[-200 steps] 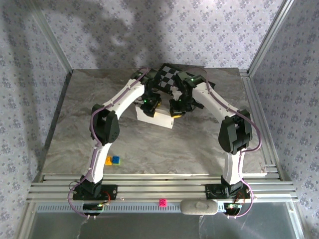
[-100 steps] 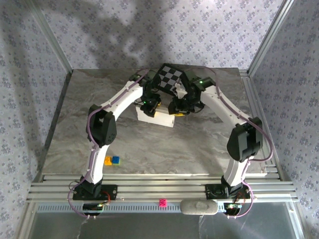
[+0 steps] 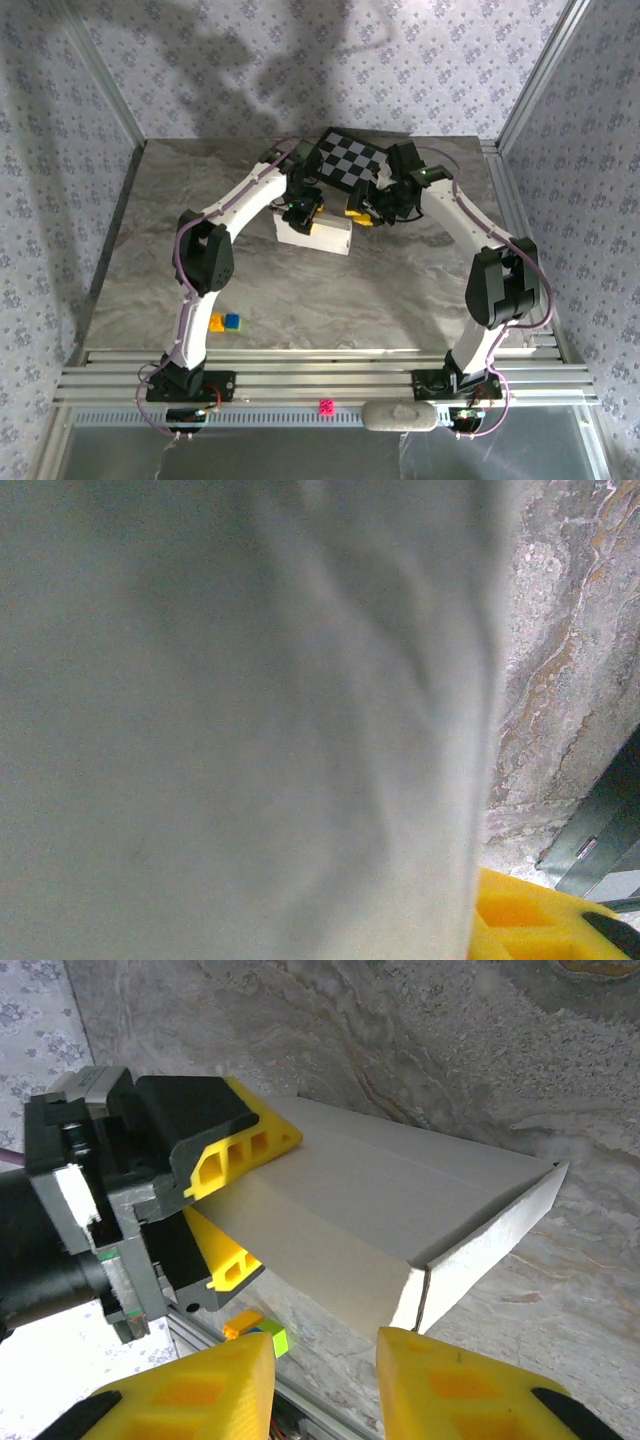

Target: Fold the paper box

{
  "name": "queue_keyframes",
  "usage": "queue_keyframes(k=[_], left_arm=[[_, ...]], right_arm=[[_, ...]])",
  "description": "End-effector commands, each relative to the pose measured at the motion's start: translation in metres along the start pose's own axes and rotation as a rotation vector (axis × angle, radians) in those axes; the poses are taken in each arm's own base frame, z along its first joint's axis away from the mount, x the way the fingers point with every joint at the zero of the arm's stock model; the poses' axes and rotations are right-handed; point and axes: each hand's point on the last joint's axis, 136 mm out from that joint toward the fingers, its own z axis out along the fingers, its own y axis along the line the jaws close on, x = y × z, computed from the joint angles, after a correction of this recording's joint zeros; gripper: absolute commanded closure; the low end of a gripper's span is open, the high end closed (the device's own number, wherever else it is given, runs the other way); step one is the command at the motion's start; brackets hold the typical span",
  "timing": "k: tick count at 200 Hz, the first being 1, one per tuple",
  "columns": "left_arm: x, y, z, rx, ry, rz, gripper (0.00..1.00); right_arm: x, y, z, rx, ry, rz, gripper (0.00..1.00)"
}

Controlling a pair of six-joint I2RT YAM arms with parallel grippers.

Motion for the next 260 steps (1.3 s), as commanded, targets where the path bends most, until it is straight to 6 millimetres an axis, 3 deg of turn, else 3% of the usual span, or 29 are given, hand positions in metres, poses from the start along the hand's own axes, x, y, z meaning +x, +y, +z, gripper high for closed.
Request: queue_keyframes(k=[1, 31, 92, 158, 222, 227, 243, 260], left_arm=[[0.02, 0.018, 0.03, -0.089, 0.104, -0.008, 0.56], [0.02, 0.017, 0.03, -0.086, 0.105, -0.003, 0.56], [0.018, 0.016, 0.027, -0.076, 0.107, 0.009, 0.55], [0.003, -0.002, 0.001, 0.082, 0.102, 0.11, 0.48], [0.006, -0.015, -0.033, 0.274, 0.138, 0.258, 0.41], [0.008, -0.019, -0.039, 0.31, 0.145, 0.285, 0.27], [0.01, -0.015, -0.054, 0.347, 0.148, 0.342, 0.02], [0.009, 0.002, -0.062, 0.329, 0.163, 0.379, 0.0]], right_arm=[[0.013, -0.015, 0.016, 0.032, 0.069, 0.038, 0.69], [0.026, -0.039, 0.026, 0.095, 0.111, 0.046, 0.71], [0.039, -0.065, 0.035, 0.21, 0.153, -0.005, 0.89], [0.042, -0.062, 0.034, 0.24, 0.16, -0.061, 0.92], [0.054, -0.054, 0.036, 0.289, 0.152, -0.158, 0.93], [0.055, -0.054, 0.037, 0.297, 0.149, -0.168, 0.94], [0.058, -0.053, 0.039, 0.322, 0.137, -0.205, 0.95], [0.063, -0.051, 0.042, 0.336, 0.124, -0.249, 0.96]])
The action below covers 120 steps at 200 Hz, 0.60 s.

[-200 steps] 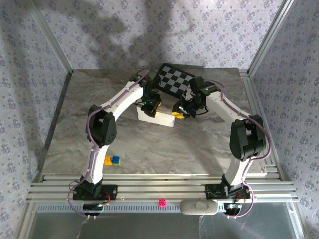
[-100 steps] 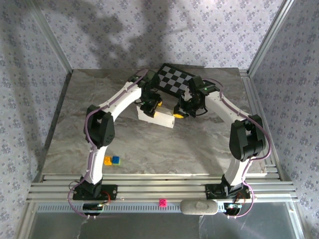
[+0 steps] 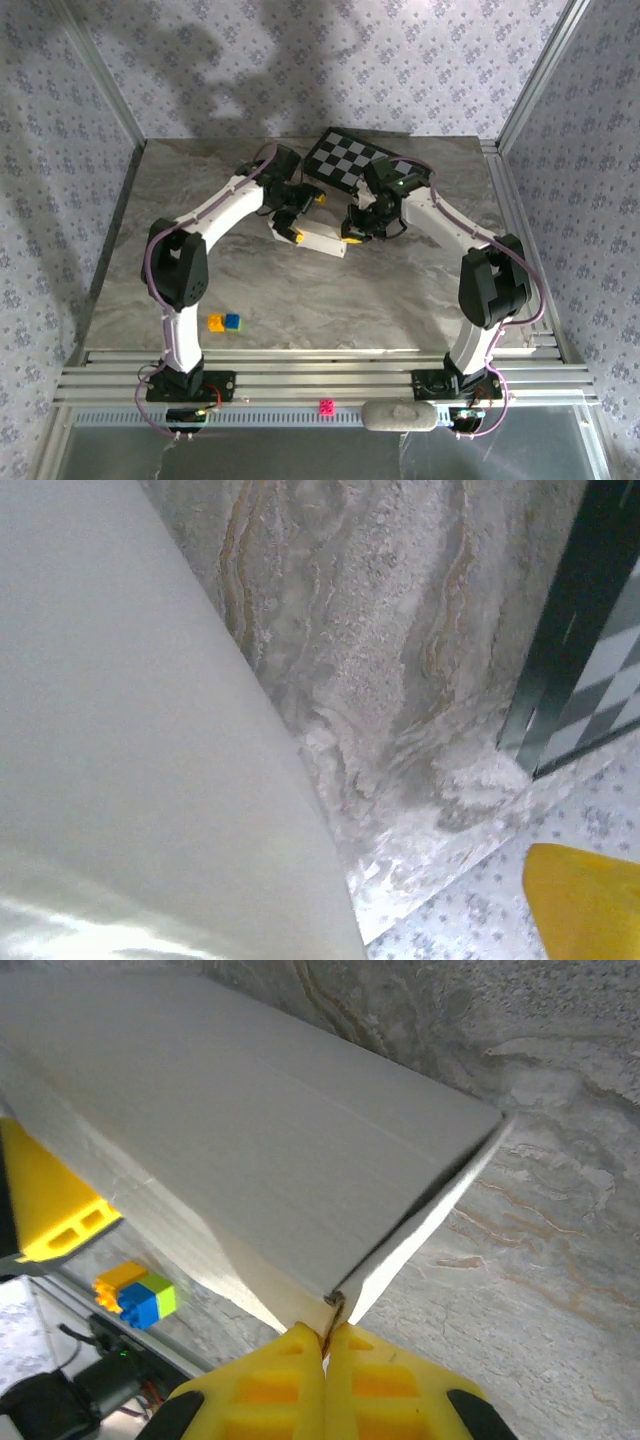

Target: Fold the paper box

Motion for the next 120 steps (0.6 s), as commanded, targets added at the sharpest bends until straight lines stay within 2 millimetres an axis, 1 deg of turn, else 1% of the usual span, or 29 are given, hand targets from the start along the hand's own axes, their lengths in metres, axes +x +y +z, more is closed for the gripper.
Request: queue_keyframes(k=[1, 19, 25, 26, 33, 49, 61, 75, 91, 103, 120], left_arm=[[0.014, -0.009, -0.034, 0.092, 0.041, 0.13, 0.0], [0.017, 0.01, -0.043, 0.109, 0.081, 0.141, 0.0], [0.017, 0.02, -0.046, 0.107, 0.092, 0.134, 0.0], [0.018, 0.017, -0.048, 0.123, 0.091, 0.141, 0.0], [0.018, 0.022, -0.053, 0.149, 0.098, 0.149, 0.0], [0.017, 0.042, -0.065, 0.147, 0.111, 0.153, 0.0], [0.015, 0.061, -0.068, 0.134, 0.125, 0.146, 0.0], [0.011, 0.081, -0.072, 0.152, 0.133, 0.114, 0.0], [0.001, 0.1, -0.075, 0.166, 0.126, 0.066, 0.0], [-0.008, 0.106, -0.081, 0.178, 0.101, 0.061, 0.0], [-0.024, 0.107, -0.092, 0.196, 0.04, 0.079, 0.0]], right_arm=[[0.02, -0.025, 0.014, 0.152, 0.034, -0.034, 0.96], [0.024, -0.019, 0.02, 0.183, 0.014, -0.106, 0.96], [0.026, -0.018, 0.023, 0.197, 0.01, -0.136, 0.96], [0.026, -0.018, 0.023, 0.199, 0.008, -0.14, 0.96], [0.028, -0.016, 0.026, 0.217, -0.001, -0.184, 0.96], [0.033, -0.021, 0.037, 0.277, -0.007, -0.258, 0.96], [0.033, -0.028, 0.042, 0.316, -0.024, -0.299, 0.93], [0.031, -0.036, 0.045, 0.348, -0.04, -0.334, 0.86], [0.029, -0.038, 0.043, 0.363, -0.056, -0.388, 0.72], [0.028, -0.042, 0.037, 0.393, -0.071, -0.42, 0.63], [0.025, -0.047, 0.019, 0.434, -0.122, -0.452, 0.54]])
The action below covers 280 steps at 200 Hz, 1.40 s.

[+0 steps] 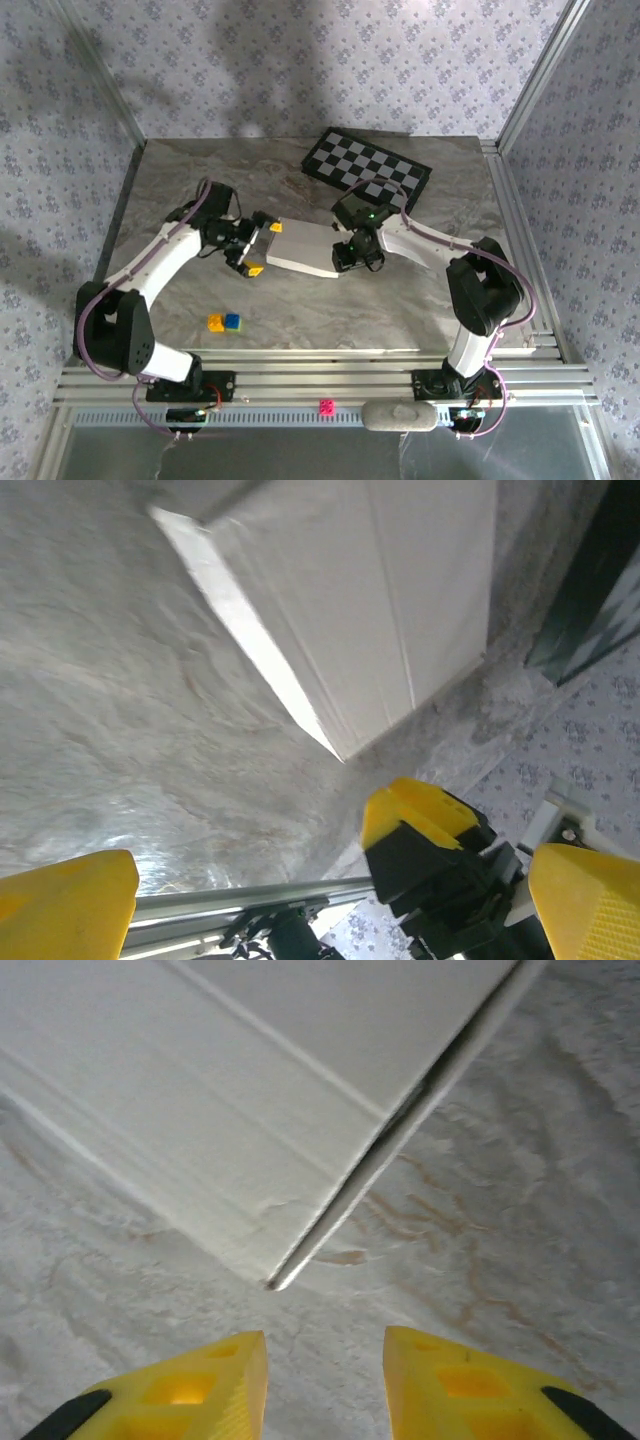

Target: Fold the paper box

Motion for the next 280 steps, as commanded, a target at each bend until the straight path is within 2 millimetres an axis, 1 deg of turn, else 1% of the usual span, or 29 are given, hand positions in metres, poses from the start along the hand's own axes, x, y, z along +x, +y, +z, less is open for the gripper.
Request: queue_keyframes(k=[1, 13, 17, 21, 28, 32, 35, 49, 53, 57, 65, 72, 80, 86, 93, 98, 108, 114, 117, 127, 143, 155, 176, 199, 218, 238, 252, 268, 280], left_arm=[[-0.01, -0.012, -0.021, 0.074, -0.045, 0.082, 0.0], [-0.022, -0.017, -0.032, 0.081, -0.106, 0.121, 0.0], [-0.026, -0.018, -0.036, 0.083, -0.13, 0.141, 0.0], [-0.03, -0.021, -0.04, 0.083, -0.158, 0.166, 0.0], [-0.038, -0.024, -0.051, 0.073, -0.219, 0.218, 0.0], [-0.043, -0.025, -0.058, 0.062, -0.264, 0.248, 0.0], [-0.046, -0.027, -0.063, 0.059, -0.299, 0.274, 0.0], [-0.056, -0.035, -0.091, 0.06, -0.449, 0.388, 0.0], [-0.058, -0.037, -0.099, 0.062, -0.491, 0.416, 0.0], [-0.06, -0.039, -0.107, 0.065, -0.536, 0.437, 0.0], [-0.065, -0.039, -0.122, 0.059, -0.619, 0.475, 0.0], [-0.071, -0.037, -0.135, 0.04, -0.696, 0.483, 0.0], [-0.08, -0.026, -0.151, -0.016, -0.796, 0.455, 0.0], [-0.09, -0.013, -0.165, -0.078, -0.887, 0.404, 0.0], [-0.1, 0.011, -0.182, -0.184, -0.992, 0.317, 0.01], [-0.106, 0.029, -0.196, -0.266, -1.079, 0.257, 0.0], [-0.11, 0.059, -0.221, -0.41, -1.224, 0.17, 0.0], [-0.114, 0.067, -0.229, -0.46, -1.287, 0.172, 0.0], [-0.117, 0.063, -0.229, -0.469, -1.306, 0.222, 0.0], [-0.129, 0.053, -0.219, -0.524, -1.328, 0.43, 0.0], [-0.139, 0.06, -0.203, -0.624, -1.31, 0.575, 0.0], [-0.146, 0.063, -0.183, -0.668, -1.255, 0.697, 0.0], [-0.152, 0.072, -0.149, -0.63, -1.197, 0.826, 0.0], [-0.16, 0.081, -0.126, -0.531, -1.186, 0.827, 0.0], [-0.168, 0.092, -0.114, -0.539, -1.157, 0.795, 0.0], [-0.177, 0.094, -0.102, -0.534, -1.141, 0.803, 0.0], [-0.187, 0.09, -0.099, -0.474, -1.196, 0.79, 0.0], [-0.198, 0.078, -0.099, -0.428, -1.23, 0.812, 0.0], [-0.206, 0.068, -0.097, -0.404, -1.246, 0.827, 0.0]], right_arm=[[-0.01, -0.02, -0.026, 0.106, -0.112, -0.077, 0.53], [-0.017, -0.032, -0.05, 0.149, -0.188, -0.048, 0.46], [-0.01, -0.042, -0.05, 0.171, -0.186, -0.028, 0.44], [-0.011, -0.048, -0.06, 0.184, -0.219, -0.003, 0.41], [-0.014, -0.062, -0.078, 0.204, -0.274, 0.053, 0.22], [-0.017, -0.069, -0.088, 0.207, -0.31, 0.086, 0.05], [-0.019, -0.076, -0.096, 0.207, -0.339, 0.113, 0.01], [-0.023, -0.103, -0.137, 0.198, -0.483, 0.229, 0.0], [-0.021, -0.11, -0.145, 0.192, -0.506, 0.246, 0.0], [-0.025, -0.117, -0.159, 0.189, -0.563, 0.264, 0.01], [-0.021, -0.131, -0.178, 0.214, -0.621, 0.301, 0.0], [-0.015, -0.149, -0.192, 0.268, -0.66, 0.362, 0.0], [-0.002, -0.177, -0.206, 0.38, -0.698, 0.492, 0.0], [0.019, -0.197, -0.211, 0.481, -0.682, 0.61, 0.0], [0.033, -0.216, -0.217, 0.576, -0.689, 0.679, 0.0], [0.035, -0.224, -0.218, 0.614, -0.695, 0.649, 0.0], [0.036, -0.234, -0.211, 0.661, -0.708, 0.561, 0.0], [0.04, -0.238, -0.203, 0.687, -0.707, 0.531, 0.0], [0.04, -0.239, -0.202, 0.693, -0.71, 0.523, 0.01], [0.044, -0.243, -0.183, 0.71, -0.702, 0.468, 0.0], [0.054, -0.246, -0.148, 0.715, -0.642, 0.411, 0.0], [0.062, -0.248, -0.124, 0.703, -0.596, 0.417, 0.0], [0.055, -0.248, -0.098, 0.665, -0.619, 0.392, 0.0], [0.044, -0.25, -0.082, 0.626, -0.673, 0.375, 0.01], [0.038, -0.25, -0.071, 0.596, -0.706, 0.342, 0.0], [0.022, -0.249, -0.07, 0.551, -0.76, 0.283, 0.0], [0.009, -0.253, -0.071, 0.523, -0.799, 0.263, 0.0], [-0.005, -0.261, -0.071, 0.508, -0.826, 0.256, 0.0], [-0.012, -0.268, -0.066, 0.512, -0.791, 0.229, 0.0]])
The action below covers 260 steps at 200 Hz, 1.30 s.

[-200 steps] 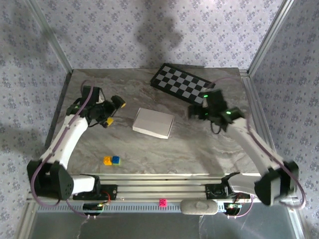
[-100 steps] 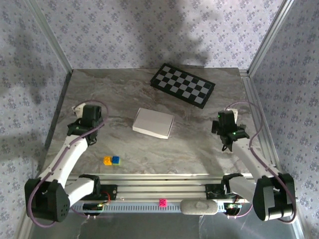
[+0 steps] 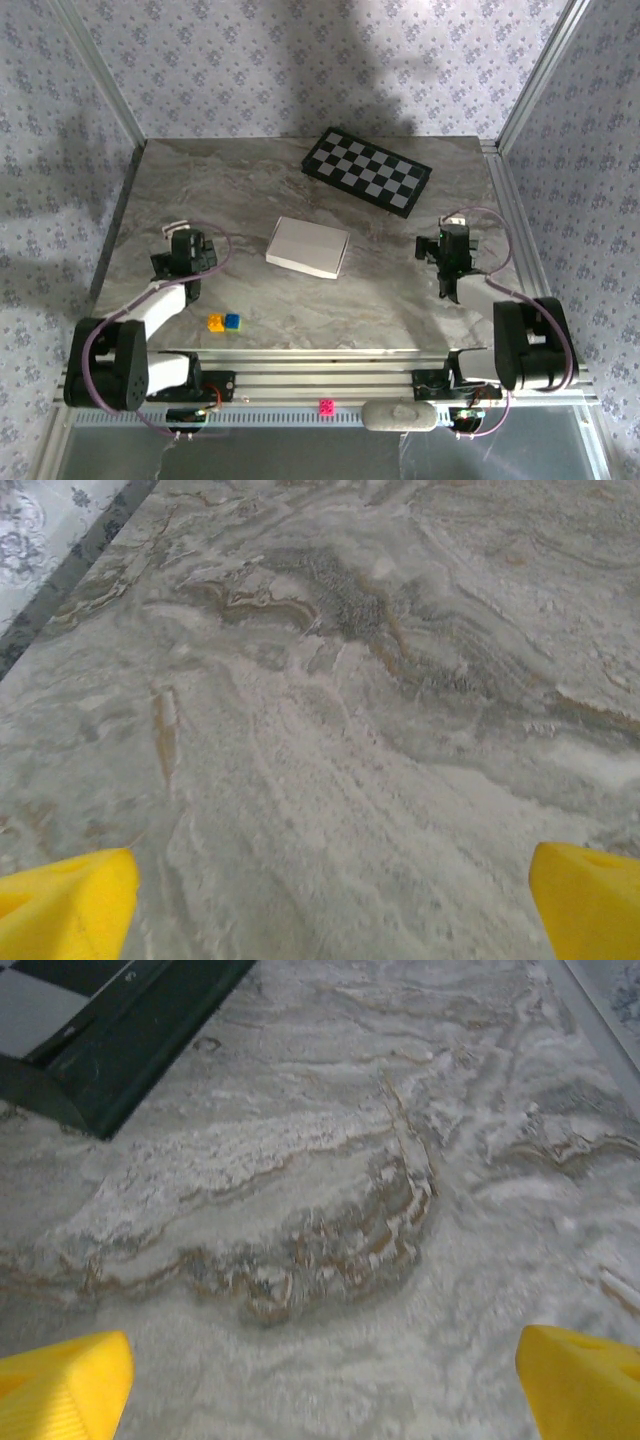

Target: Fold the paper box

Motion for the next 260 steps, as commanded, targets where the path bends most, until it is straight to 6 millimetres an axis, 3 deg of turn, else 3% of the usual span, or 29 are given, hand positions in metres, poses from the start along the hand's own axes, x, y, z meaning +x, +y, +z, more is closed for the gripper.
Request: queue_keyframes(k=[1, 14, 32, 44, 59, 70, 90, 116, 260], left_arm=[[-0.045, -0.016, 0.01, 0.079, -0.17, -0.052, 0.0], [-0.055, -0.021, 0.018, 0.11, -0.204, -0.038, 0.0], [-0.065, -0.022, 0.028, 0.118, -0.235, -0.017, 0.0], [-0.059, -0.019, 0.033, 0.115, -0.278, -0.036, 0.0], [-0.048, -0.042, 0.029, 0.237, -0.286, 0.038, 0.0], [-0.047, -0.047, 0.025, 0.255, -0.352, 0.056, 0.0], [-0.048, -0.043, 0.032, 0.212, -0.308, 0.043, 0.0], [-0.047, -0.041, 0.035, 0.257, -0.271, 0.016, 0.0], [-0.046, -0.042, 0.034, 0.256, -0.273, 0.023, 0.0]], right_arm=[[-0.041, 0.008, 0.014, -0.065, -0.108, -0.041, 0.0], [-0.047, 0.006, 0.021, -0.073, -0.136, -0.06, 0.0], [-0.04, -0.004, 0.03, -0.089, -0.132, 0.009, 0.0], [-0.039, -0.004, 0.028, -0.103, -0.138, 0.013, 0.0], [-0.037, 0.002, 0.022, -0.136, -0.175, -0.002, 0.0], [-0.03, 0.002, 0.015, -0.135, -0.23, -0.007, 0.0], [-0.024, 0.006, 0.005, -0.126, -0.288, -0.034, 0.0], [-0.027, -0.002, 0.024, -0.12, -0.199, 0.014, 0.0], [-0.028, -0.002, 0.022, -0.111, -0.208, 0.008, 0.0]])
